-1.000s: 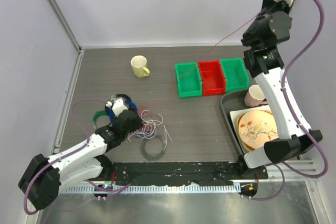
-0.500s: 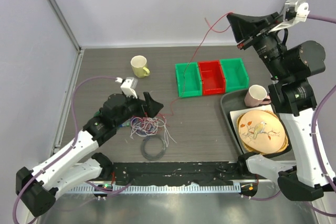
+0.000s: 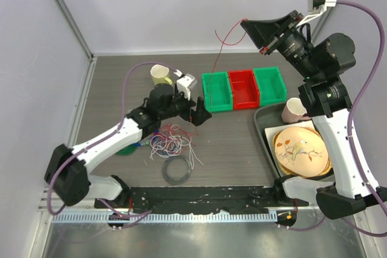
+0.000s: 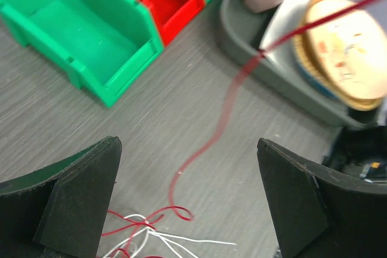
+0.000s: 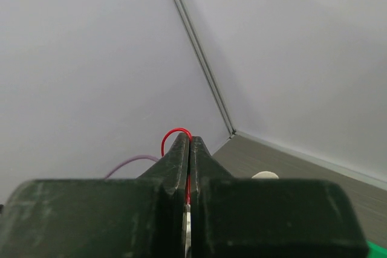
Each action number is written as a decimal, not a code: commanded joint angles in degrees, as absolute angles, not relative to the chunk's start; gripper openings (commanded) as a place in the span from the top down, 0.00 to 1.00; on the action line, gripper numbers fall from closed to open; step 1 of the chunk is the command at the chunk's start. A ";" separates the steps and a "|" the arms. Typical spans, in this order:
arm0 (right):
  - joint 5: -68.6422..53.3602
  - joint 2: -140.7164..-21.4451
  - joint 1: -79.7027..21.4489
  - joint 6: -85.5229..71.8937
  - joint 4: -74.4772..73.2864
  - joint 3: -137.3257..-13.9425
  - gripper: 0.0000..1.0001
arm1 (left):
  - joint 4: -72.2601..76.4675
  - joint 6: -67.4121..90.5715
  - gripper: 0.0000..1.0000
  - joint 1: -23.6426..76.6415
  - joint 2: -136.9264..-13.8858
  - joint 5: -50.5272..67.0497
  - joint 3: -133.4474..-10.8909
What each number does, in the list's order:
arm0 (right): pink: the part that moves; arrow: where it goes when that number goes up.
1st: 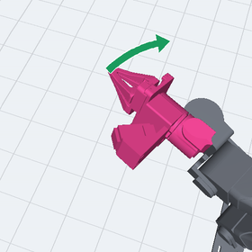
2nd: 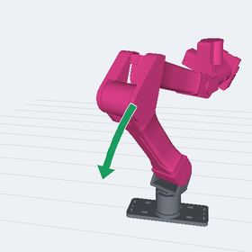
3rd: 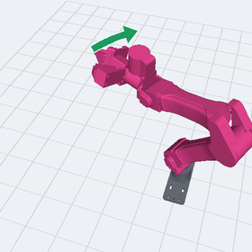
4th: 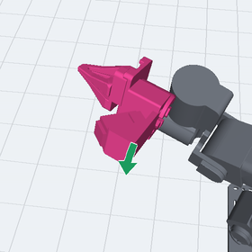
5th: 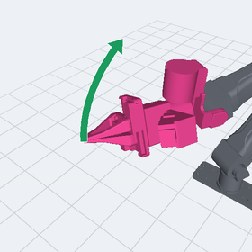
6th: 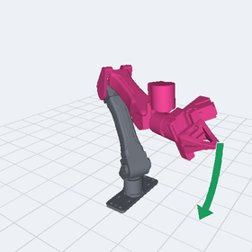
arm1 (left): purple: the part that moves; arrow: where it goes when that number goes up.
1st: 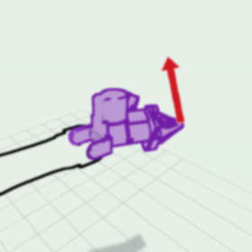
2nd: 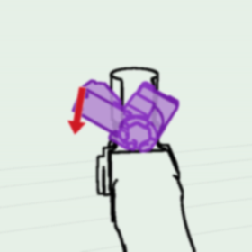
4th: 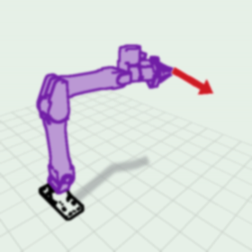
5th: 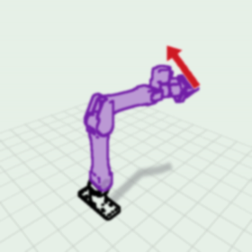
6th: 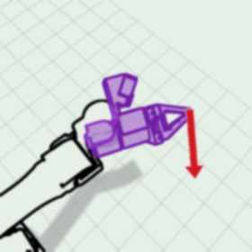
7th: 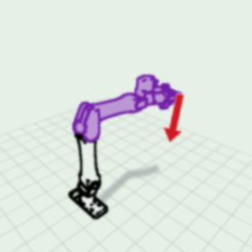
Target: Untangle the cables
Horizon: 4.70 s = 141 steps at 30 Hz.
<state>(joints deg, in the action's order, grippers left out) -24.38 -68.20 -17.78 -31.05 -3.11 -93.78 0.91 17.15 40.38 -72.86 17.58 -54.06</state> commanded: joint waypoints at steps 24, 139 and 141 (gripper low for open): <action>-36.38 -53.17 -18.89 -27.24 22.85 -48.27 0.99 | 3.07 30.14 1.00 40.17 -67.41 11.51 -80.06; 28.48 -73.12 -17.42 -1.40 8.17 -78.22 0.99 | -14.33 43.77 1.00 38.50 -58.82 -12.05 -37.44; 25.95 -75.49 -15.83 -3.07 8.35 -79.27 0.99 | -13.28 42.98 1.00 38.50 -56.88 -11.25 -37.53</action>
<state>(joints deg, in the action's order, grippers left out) 29.93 -72.99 -18.65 -2.13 5.67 -75.11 -16.88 45.30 38.85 -61.43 -13.76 -37.04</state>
